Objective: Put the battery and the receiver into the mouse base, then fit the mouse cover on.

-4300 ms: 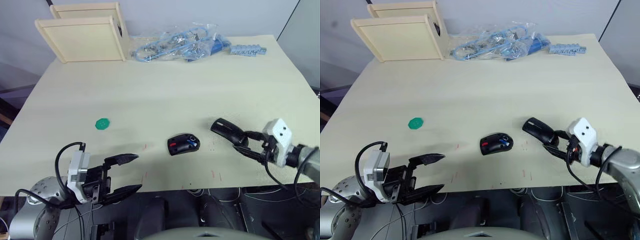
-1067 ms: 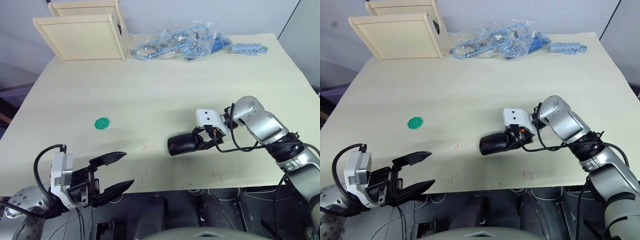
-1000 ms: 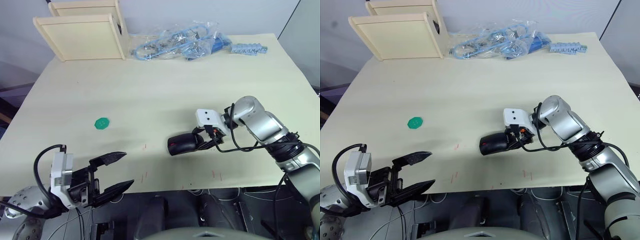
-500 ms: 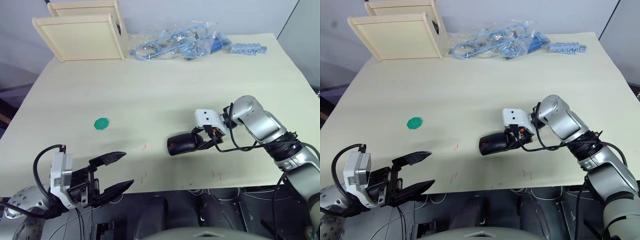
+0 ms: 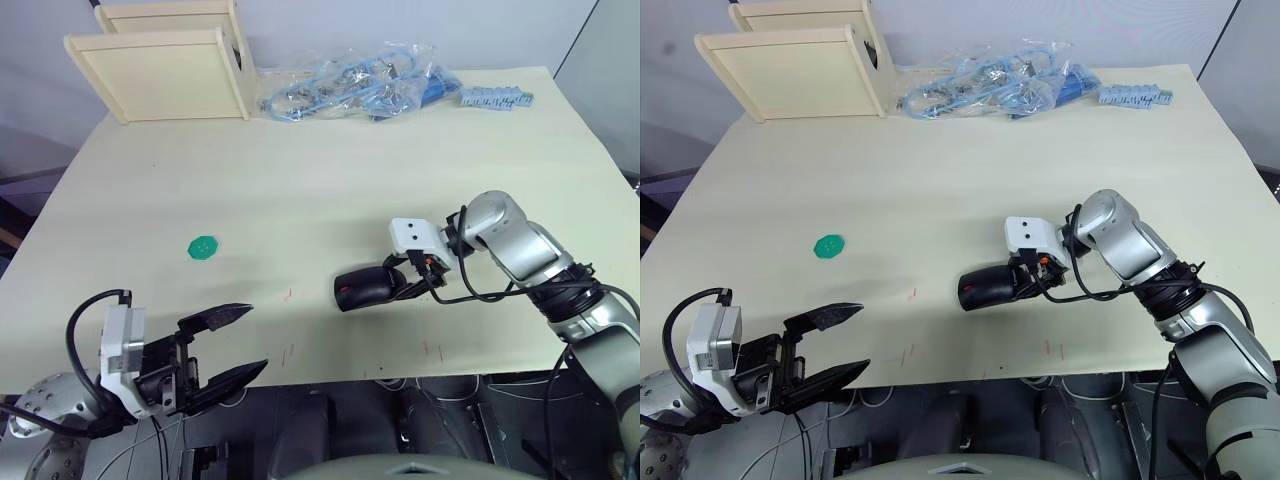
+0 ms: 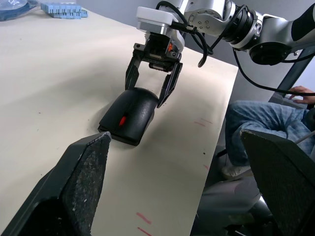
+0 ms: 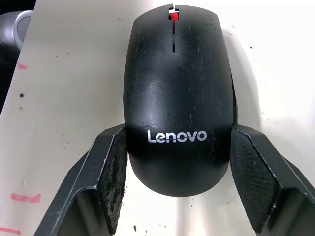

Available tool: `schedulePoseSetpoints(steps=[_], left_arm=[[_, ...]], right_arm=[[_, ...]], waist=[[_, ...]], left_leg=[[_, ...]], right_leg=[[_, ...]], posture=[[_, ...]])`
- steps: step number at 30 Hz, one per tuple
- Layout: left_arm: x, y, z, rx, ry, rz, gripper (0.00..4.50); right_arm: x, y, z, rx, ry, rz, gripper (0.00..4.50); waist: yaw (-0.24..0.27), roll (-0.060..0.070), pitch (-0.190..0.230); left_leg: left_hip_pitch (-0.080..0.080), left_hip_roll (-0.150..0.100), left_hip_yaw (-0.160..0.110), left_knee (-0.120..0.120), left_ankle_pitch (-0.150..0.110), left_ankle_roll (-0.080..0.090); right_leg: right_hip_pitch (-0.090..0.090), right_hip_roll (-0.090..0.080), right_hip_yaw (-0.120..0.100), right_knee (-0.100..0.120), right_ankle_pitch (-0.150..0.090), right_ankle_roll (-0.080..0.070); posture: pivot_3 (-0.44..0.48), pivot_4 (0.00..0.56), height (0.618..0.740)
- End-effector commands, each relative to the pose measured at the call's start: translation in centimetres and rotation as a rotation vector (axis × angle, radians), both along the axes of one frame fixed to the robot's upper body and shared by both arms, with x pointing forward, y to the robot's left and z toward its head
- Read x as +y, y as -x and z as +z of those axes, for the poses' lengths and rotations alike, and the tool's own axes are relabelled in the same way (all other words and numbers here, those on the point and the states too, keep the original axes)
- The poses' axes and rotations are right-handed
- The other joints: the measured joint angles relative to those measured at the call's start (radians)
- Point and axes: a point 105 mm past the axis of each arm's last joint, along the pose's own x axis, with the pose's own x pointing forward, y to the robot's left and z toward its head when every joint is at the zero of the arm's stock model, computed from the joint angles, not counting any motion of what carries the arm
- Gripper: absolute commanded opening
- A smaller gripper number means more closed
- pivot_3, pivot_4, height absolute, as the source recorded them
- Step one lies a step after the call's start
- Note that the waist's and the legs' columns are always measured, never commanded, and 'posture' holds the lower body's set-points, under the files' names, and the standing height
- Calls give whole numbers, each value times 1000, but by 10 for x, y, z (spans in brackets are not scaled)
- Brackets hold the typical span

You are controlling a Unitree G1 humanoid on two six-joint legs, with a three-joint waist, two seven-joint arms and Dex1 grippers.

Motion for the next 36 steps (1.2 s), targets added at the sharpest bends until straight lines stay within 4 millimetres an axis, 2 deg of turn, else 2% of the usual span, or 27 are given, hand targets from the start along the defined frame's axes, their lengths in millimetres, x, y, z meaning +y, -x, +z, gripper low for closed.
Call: schedulePoseSetpoints(steps=[1,36], left_arm=[[-2,2,7,-43,-16,-7,4500],[-4,1,7,-42,-12,-6,4500]], right_arm=[[5,2,6,-12,-5,28,2845],[8,2,5,-17,-25,30,2845]], waist=[[0,0,0],[-15,0,0]], left_leg=[[0,0,0,0,0,0],[0,0,-2,0,0,0]], right_leg=[[0,0,0,0,0,0],[0,0,0,0,0,0]], posture=[[0,150,740],[0,150,740]])
